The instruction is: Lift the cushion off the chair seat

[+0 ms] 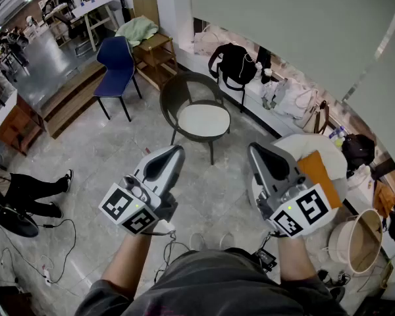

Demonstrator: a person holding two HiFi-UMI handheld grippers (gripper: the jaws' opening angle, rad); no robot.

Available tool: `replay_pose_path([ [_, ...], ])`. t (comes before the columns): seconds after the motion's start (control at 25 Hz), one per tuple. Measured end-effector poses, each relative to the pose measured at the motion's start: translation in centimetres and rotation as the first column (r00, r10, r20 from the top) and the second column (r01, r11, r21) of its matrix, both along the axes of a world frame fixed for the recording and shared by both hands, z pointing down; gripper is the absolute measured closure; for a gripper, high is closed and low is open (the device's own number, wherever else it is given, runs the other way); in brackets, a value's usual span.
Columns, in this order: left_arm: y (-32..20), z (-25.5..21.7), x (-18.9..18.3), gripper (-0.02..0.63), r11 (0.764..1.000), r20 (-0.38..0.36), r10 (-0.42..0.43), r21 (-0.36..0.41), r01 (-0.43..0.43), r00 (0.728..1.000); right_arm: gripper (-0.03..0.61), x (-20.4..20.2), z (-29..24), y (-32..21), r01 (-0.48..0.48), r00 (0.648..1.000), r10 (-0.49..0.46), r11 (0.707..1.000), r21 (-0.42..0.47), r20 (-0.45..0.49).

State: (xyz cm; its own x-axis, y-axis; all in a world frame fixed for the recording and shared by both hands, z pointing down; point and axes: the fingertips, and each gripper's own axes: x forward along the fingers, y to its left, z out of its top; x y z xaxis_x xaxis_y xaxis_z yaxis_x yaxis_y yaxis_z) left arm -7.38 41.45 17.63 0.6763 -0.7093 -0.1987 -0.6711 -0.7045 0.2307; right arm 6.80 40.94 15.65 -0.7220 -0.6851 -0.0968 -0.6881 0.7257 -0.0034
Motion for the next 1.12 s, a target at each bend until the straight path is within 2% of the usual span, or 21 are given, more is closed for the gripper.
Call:
replay_pose_path([
  [1.12, -1.5, 0.3, -2.0, 0.604, 1.000, -0.008, -0.023, -0.016, 0.023, 1.000, 0.566, -1.0, 0.8, -1.7, -0.015, 0.999, 0.016, 0.999, -0.036, 0.034],
])
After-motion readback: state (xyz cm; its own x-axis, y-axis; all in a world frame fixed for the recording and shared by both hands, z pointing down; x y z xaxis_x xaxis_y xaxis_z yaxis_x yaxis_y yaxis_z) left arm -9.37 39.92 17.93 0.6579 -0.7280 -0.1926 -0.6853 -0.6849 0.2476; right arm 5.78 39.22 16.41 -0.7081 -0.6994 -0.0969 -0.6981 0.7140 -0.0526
